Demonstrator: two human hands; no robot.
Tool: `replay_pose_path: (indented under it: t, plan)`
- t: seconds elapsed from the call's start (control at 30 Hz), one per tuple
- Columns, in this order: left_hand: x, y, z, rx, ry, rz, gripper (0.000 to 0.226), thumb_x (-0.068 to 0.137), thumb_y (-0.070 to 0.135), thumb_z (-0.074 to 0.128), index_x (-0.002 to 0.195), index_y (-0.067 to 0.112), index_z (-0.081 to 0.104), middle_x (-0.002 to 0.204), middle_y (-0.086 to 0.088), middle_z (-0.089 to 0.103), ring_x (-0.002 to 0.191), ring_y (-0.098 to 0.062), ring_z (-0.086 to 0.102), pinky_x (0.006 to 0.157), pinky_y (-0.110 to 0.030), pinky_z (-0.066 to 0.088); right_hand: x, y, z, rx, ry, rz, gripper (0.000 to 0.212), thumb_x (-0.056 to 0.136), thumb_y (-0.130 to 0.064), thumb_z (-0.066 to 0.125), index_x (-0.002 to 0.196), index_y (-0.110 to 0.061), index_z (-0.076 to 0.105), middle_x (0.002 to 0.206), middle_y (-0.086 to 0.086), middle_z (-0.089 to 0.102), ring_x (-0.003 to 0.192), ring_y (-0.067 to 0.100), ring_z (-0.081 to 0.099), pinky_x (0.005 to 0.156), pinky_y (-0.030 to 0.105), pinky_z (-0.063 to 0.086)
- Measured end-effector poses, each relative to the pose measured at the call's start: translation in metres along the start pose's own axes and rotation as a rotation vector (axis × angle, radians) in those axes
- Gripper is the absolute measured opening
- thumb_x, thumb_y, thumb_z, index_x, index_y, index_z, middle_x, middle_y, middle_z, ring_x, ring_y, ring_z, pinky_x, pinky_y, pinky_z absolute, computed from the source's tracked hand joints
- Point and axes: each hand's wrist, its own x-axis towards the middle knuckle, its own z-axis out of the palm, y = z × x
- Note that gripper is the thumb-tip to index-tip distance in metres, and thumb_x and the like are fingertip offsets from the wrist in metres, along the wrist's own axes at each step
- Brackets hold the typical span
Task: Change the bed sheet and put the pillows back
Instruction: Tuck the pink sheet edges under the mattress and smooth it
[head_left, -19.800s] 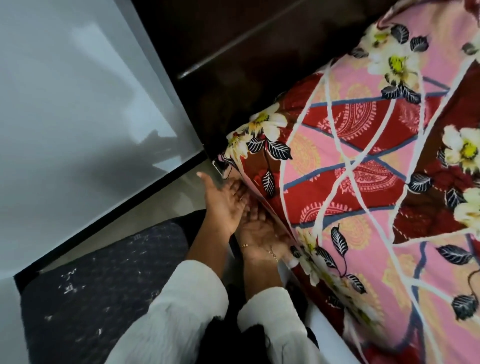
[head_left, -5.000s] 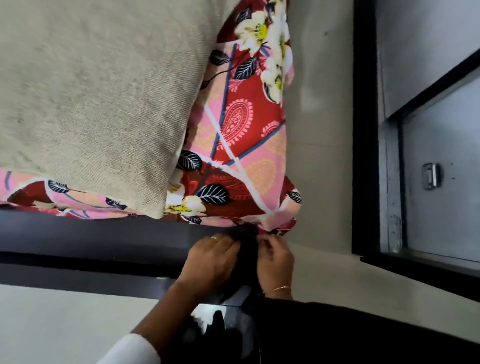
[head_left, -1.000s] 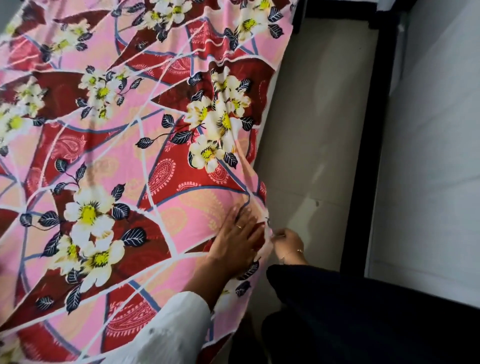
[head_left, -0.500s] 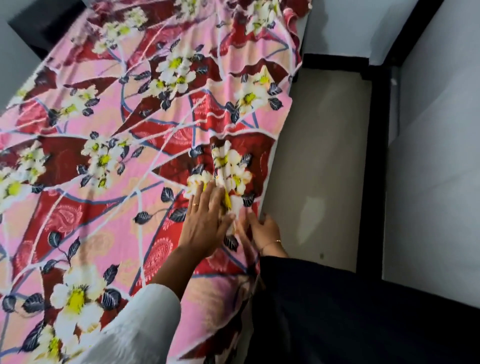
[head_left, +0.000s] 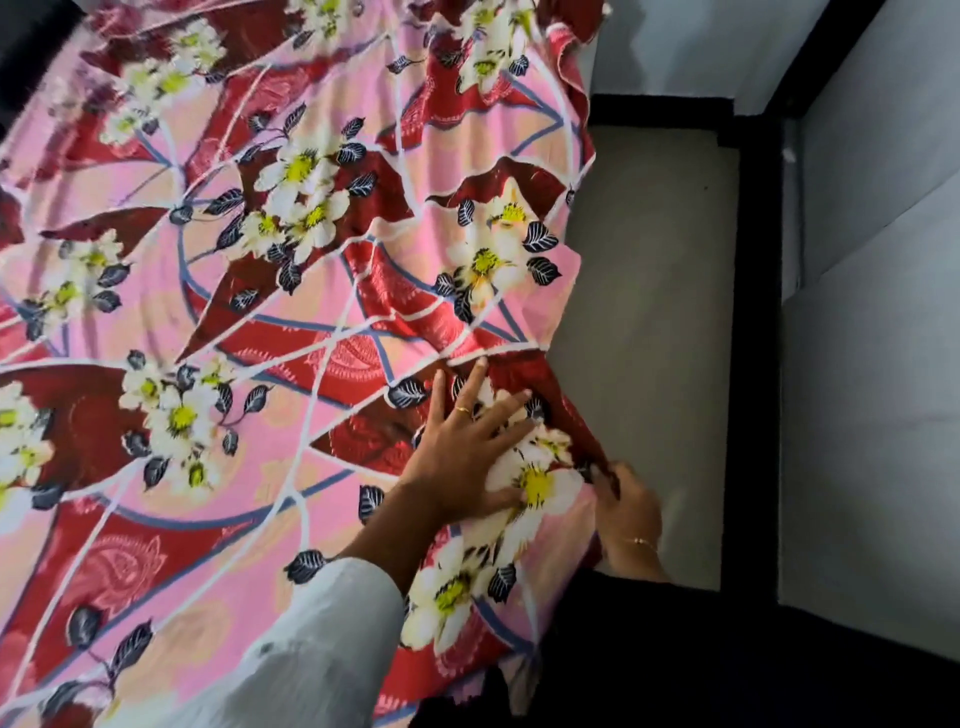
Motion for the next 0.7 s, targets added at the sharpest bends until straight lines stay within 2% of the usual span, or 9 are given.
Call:
replay_pose_path:
  t: [0.1,0.17,0.27,0.37,0.43,0.5,0.53,0.63,0.7]
  plan:
    - [0.011,-0.002,-0.005,-0.07,0.082,-0.009,0.059,0.076,0.061,0.038,0.118,0.028,0.064,0.135,0.005,0.053,0.136,-0.038,0.032,0.103,-0.068,0.016,0.021,-0.014,0.004,0.018,-0.176,0.162,0.02,0.09,-0.019,0.058,0.08,-0.002,0.06,0.075,0.014,0.058,0.078,0.023,0.054,0.056,0.03,0.024]
    - [0.02,-0.008,-0.009,-0.145,0.15,-0.04,0.053,0.081,0.051,0.039,0.118,0.022,0.064,0.136,0.0,0.053,0.133,-0.032,0.04,0.103,-0.065,0.027,0.041,-0.034,0.004,0.087,-0.151,0.159,0.017,0.089,-0.016,0.059,0.085,0.0,0.062,0.087,0.02,0.063,0.086,0.027,0.059,0.058,0.026,0.025]
    - [0.036,-0.024,-0.014,-0.272,0.221,-0.12,0.051,0.087,0.039,0.041,0.126,0.011,0.057,0.138,-0.01,0.05,0.13,-0.028,0.044,0.102,-0.057,0.037,0.062,-0.078,0.001,0.256,-0.08,0.071,0.029,0.092,-0.023,0.056,0.105,0.002,0.062,0.106,0.018,0.065,0.096,0.027,0.059,0.06,0.022,0.03]
    - [0.061,-0.043,-0.023,-0.356,0.208,-0.28,0.059,0.089,0.04,0.044,0.138,0.008,0.042,0.148,-0.014,0.034,0.139,-0.033,0.027,0.11,-0.055,0.025,0.082,-0.122,0.001,0.353,-0.182,-0.002,0.036,0.094,-0.031,0.051,0.112,0.0,0.06,0.103,0.014,0.063,0.086,0.019,0.055,0.056,0.019,0.037]
    - [0.074,-0.054,-0.03,-0.388,0.117,-0.395,0.07,0.089,0.048,0.048,0.146,0.014,0.027,0.156,-0.007,0.016,0.145,-0.028,0.007,0.116,-0.053,0.007,0.096,-0.146,0.003,0.373,-0.199,-0.013,0.043,0.092,-0.037,0.053,0.111,0.001,0.059,0.099,0.014,0.063,0.089,0.024,0.057,0.069,0.023,0.043]
    - [0.086,-0.065,-0.033,-0.344,0.028,-0.426,0.077,0.087,0.055,0.049,0.149,0.023,0.017,0.158,0.002,0.003,0.145,-0.023,-0.007,0.113,-0.053,-0.006,0.115,-0.165,0.005,0.352,-0.152,-0.026,0.041,0.089,-0.036,0.059,0.104,0.002,0.061,0.091,0.011,0.062,0.084,0.022,0.057,0.064,0.027,0.038]
    - [0.091,-0.069,-0.033,-0.322,0.031,-0.401,0.077,0.085,0.058,0.049,0.148,0.026,0.02,0.158,0.003,0.004,0.145,-0.024,-0.007,0.111,-0.056,-0.008,0.125,-0.17,0.003,0.315,-0.104,-0.037,0.035,0.089,-0.03,0.061,0.1,0.002,0.063,0.085,0.009,0.058,0.08,0.02,0.053,0.061,0.026,0.032]
    - [0.109,-0.083,-0.037,-0.268,0.123,-0.277,0.07,0.078,0.061,0.041,0.135,0.02,0.049,0.148,-0.007,0.037,0.139,-0.036,0.023,0.1,-0.072,0.007,0.168,-0.175,-0.018,0.315,0.138,0.033,0.019,0.091,-0.017,0.056,0.08,-0.002,0.064,0.08,0.009,0.051,0.076,0.019,0.047,0.056,0.024,0.023]
    - [0.126,-0.091,-0.039,-0.205,0.111,-0.218,0.067,0.077,0.058,0.039,0.128,0.017,0.056,0.141,-0.011,0.046,0.133,-0.041,0.035,0.093,-0.079,0.02,0.192,-0.17,-0.034,0.383,0.283,0.108,0.021,0.09,-0.014,0.055,0.085,0.005,0.063,0.079,0.011,0.053,0.075,0.019,0.048,0.059,0.024,0.027]
